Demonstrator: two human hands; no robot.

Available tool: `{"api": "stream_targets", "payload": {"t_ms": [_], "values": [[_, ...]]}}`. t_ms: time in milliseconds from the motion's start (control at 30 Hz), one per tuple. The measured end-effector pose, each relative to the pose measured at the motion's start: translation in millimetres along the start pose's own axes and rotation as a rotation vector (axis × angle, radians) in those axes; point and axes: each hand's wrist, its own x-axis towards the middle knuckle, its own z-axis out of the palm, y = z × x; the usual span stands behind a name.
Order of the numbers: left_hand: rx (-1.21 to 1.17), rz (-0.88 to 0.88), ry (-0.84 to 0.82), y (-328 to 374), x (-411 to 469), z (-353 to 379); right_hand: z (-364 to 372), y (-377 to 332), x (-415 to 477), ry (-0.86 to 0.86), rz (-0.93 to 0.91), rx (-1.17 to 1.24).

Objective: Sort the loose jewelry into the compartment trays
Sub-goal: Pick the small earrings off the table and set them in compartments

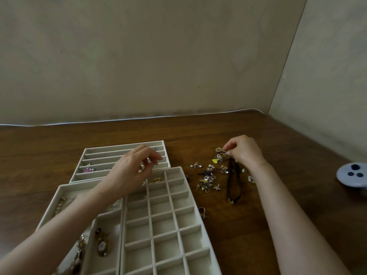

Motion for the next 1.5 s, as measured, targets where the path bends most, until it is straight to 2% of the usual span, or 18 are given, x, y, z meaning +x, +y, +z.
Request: {"api": "stream_targets", "payload": {"t_ms": [100,267,533,733,867,1000,1133,1267,1333,1500], "values": [[-0.017,-0.007,-0.041,12,15,6,8,1,3,0.013,-0.016,-0.050],[0.057,0.011,-0.205,36,67,32,15,8,8,0.044,0.019,-0.035],[0.092,-0.131,-0.362,46,139,107,20,11,13,0.105,0.091,-0.040],[0.097,-0.187,-0.382,46,162,133,17,10,19,0.068,0.187,-0.069],[0.130,-0.212,-0.498,51,175,138,16,11,21,0.024,0.229,-0.043],[0.167,-0.244,-0.541,50,179,144,14,10,20,0.036,0.224,0.011],[0.157,-0.261,-0.546,48,172,132,14,8,15,0.081,0.170,0.040],[0.123,-0.238,-0.358,46,152,85,15,0,11,0.079,0.083,0.080],[0.098,-0.248,-0.317,43,133,54,16,-5,11,0.063,0.017,0.108],[0.039,-0.332,-0.372,30,75,9,21,-28,2,0.043,-0.132,0.149]]}}
